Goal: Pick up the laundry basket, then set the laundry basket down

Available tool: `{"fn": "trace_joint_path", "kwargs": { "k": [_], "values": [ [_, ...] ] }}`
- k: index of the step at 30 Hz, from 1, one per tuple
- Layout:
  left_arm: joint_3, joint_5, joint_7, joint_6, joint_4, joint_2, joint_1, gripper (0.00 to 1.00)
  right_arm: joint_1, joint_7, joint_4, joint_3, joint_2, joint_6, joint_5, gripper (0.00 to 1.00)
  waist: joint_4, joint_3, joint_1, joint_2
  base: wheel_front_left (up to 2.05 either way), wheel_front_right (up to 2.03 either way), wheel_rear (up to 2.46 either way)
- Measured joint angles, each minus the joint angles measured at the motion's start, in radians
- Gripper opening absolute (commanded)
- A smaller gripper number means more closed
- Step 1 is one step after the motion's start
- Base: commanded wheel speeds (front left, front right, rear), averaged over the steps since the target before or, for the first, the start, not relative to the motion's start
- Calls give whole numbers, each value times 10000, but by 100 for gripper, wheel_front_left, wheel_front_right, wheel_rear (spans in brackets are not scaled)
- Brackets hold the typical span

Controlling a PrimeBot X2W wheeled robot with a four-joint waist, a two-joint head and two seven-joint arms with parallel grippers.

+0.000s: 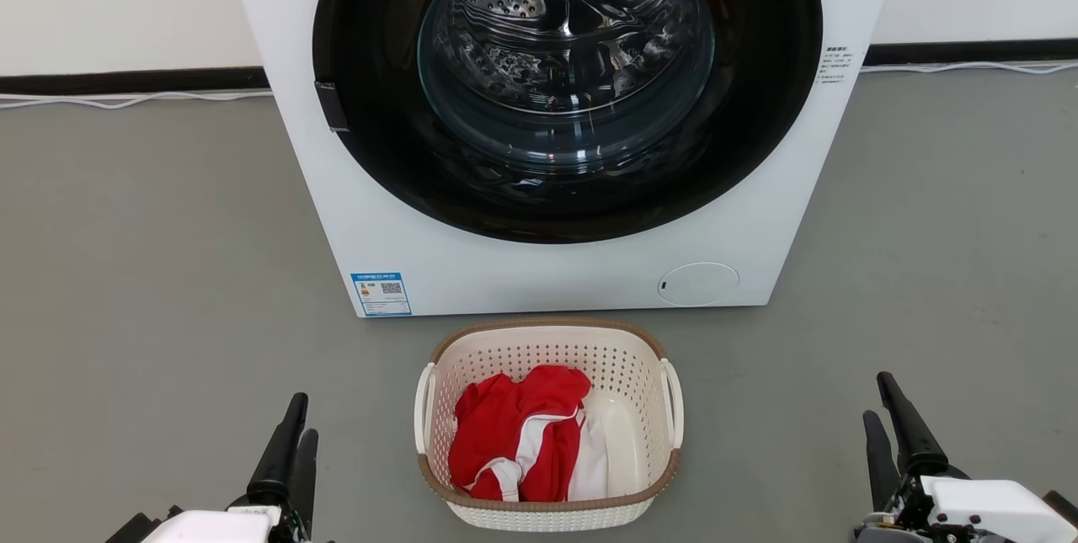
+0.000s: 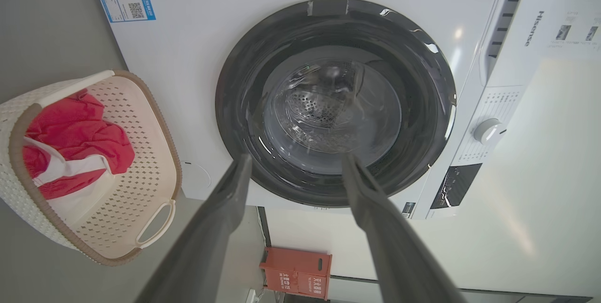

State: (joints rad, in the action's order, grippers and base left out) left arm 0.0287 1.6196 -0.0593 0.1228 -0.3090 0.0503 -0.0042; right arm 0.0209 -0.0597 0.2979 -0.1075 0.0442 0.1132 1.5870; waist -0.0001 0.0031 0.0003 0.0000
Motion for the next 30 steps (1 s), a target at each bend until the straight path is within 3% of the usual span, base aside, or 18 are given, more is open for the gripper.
{"fn": "trace_joint_path", "kwargs": {
  "k": [16,30],
  "values": [
    [-148,-1582,435,0,-4,-4,0,100,-2,355,-337,92,0,0,-2146,100,-2,1,-2,0,0,0,0],
    [-232,-4149,815,-42,23,-21,0,100,-1,775,-522,245,36,4,-5219,100,-17,-22,-2,0,0,0,0]
  ]
}}
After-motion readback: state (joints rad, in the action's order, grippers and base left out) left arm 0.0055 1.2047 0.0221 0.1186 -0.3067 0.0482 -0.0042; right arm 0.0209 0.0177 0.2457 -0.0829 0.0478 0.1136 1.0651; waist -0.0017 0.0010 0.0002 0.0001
